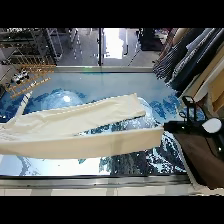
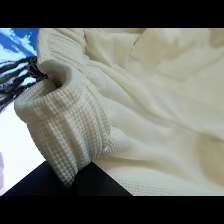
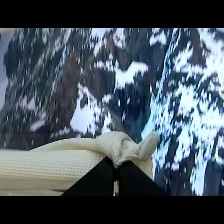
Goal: Fold the clothes and pants, and hang the long-sleeved shirts on hangers.
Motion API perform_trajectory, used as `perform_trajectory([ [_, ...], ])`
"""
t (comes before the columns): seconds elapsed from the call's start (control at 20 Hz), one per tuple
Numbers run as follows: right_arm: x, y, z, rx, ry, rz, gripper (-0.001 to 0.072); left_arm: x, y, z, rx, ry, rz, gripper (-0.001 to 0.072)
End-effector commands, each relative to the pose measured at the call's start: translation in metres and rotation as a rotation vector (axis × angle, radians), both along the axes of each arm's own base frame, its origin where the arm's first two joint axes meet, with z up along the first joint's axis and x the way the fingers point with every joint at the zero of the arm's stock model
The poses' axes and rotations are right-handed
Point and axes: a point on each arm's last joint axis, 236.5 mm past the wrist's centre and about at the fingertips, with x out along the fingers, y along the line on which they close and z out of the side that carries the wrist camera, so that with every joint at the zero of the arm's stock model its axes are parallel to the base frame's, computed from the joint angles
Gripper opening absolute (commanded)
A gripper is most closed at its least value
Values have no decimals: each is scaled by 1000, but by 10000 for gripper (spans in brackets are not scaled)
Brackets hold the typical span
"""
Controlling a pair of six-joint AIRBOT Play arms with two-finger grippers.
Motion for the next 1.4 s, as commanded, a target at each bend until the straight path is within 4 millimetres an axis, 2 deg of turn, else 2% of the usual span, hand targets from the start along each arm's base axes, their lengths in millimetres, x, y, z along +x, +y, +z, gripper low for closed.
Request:
perform_trajectory([
  [0.0, 99, -1, -3, -5, -121, -49, 22, 53, 17, 30, 33, -191, 135, 23],
  [0.1, 166, 4, -14, -12, -142, -27, 22, 95, 20, 38, -20, -314, 235, 23],
  [0.15, 199, 4, -16, -6, -162, -31, 22, 115, 18, 34, -57, -349, 269, 22],
  [0.25, 258, 3, -14, 17, -219, -47, 22, 143, 18, 9, -108, -355, 334, 21],
  [0.35, 299, 15, -21, 21, -261, -18, 25, 166, 11, -22, -135, -337, 345, 22],
  [0.45, 322, 22, -46, 29, -290, -35, 36, 187, 3, -49, -141, -324, 344, 42],
  [0.5, 325, 23, -63, 41, -290, -61, 201, 196, 0, -60, -137, -322, 343, 197],
  [0.55, 321, 26, -78, 67, -260, -75, 456, 203, -3, -68, -135, -321, 343, 483],
  [0.6, 309, 28, -92, 77, -197, -60, 552, 207, -3, -71, -136, -324, 353, 639],
  [0.65, 294, 27, -101, 87, -120, -35, 552, 207, -2, -67, -145, -329, 373, 676],
  [0.75, 265, 19, -102, 116, 4, -8, 552, 194, 7, -50, -192, -334, 433, 690],
  [0.85, 229, 13, -94, 203, 145, -1, 562, 159, 8, -37, -191, -265, 399, 689],
  [0.95, 186, 22, -92, 327, 292, 38, 565, 103, -2, -49, -190, -49, 368, 688],
  [1.0, 163, 26, -94, 366, 359, 53, 565, 79, -10, -60, -205, 60, 360, 688],
  [1.05, 145, 33, -96, 403, 405, 52, 565, 63, -17, -70, -222, 137, 359, 688],
  [1.1, 131, 41, -97, 438, 432, 42, 566, 59, -23, -77, -247, 164, 366, 688],
  [1.2, 121, 58, -103, 528, 437, -14, 574, 72, -33, -85, -284, 139, 389, 688],
  [1.35, 137, 76, -118, 685, 390, -158, 588, 108, -36, -91, -272, 64, 411, 688],
])
